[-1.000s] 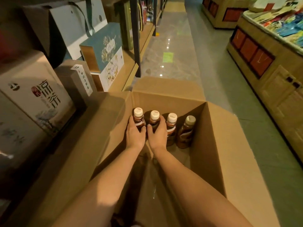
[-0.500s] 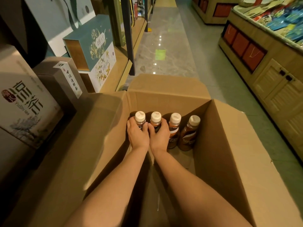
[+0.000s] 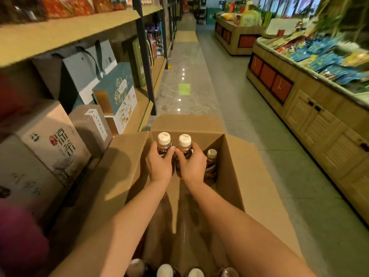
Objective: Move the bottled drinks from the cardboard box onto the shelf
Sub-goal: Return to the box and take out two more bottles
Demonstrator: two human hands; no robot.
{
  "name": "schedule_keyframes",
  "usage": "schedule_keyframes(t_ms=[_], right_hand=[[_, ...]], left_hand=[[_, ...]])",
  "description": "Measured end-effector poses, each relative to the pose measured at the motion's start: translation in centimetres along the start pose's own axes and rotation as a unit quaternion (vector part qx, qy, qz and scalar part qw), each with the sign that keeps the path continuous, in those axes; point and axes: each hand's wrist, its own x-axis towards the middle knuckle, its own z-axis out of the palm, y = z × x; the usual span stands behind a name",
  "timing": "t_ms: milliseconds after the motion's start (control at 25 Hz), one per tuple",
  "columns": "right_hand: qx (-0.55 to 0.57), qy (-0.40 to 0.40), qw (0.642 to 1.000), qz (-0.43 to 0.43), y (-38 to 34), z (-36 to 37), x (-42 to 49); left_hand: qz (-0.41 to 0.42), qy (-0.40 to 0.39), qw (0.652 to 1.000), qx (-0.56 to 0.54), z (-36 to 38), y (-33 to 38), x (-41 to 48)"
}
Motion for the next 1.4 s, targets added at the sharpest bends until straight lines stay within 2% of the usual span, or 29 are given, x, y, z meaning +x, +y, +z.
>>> schedule_keyframes(t_ms=[240,440,640,800,1120,1400], right_hand=[[0.023,0.032,0.996,-0.076,-8.2,-8.6,-1.8],[0.032,0.023,0.992,-0.124,-13.9,-14.7,-2.7],[0.044,-0.008,0.985,-0.167,-16.4,-19.6,-3.7],[0.066,-0.059,0.977,-0.193,-15.3,-23.3,-5.0],[0.095,-0.235,0.934,-0.252,-13.4,-32.3,-12.5],[0.151,-0.383,0.866,-0.283,-16.2,-35.0,-24.6]], left_hand=[[0.093,-0.011,0.995,-0.041,-4.4,10.1,-3.4],[0.107,-0.016,0.993,-0.051,-7.3,16.6,-6.2],[0.118,0.036,0.992,-0.033,-8.4,21.2,-9.8],[0.117,0.098,0.988,-0.029,-7.6,23.0,-15.3],[0.064,0.240,0.968,-0.023,-8.1,25.2,-31.1],[0.020,0.389,0.921,0.024,-15.0,27.8,-45.5]])
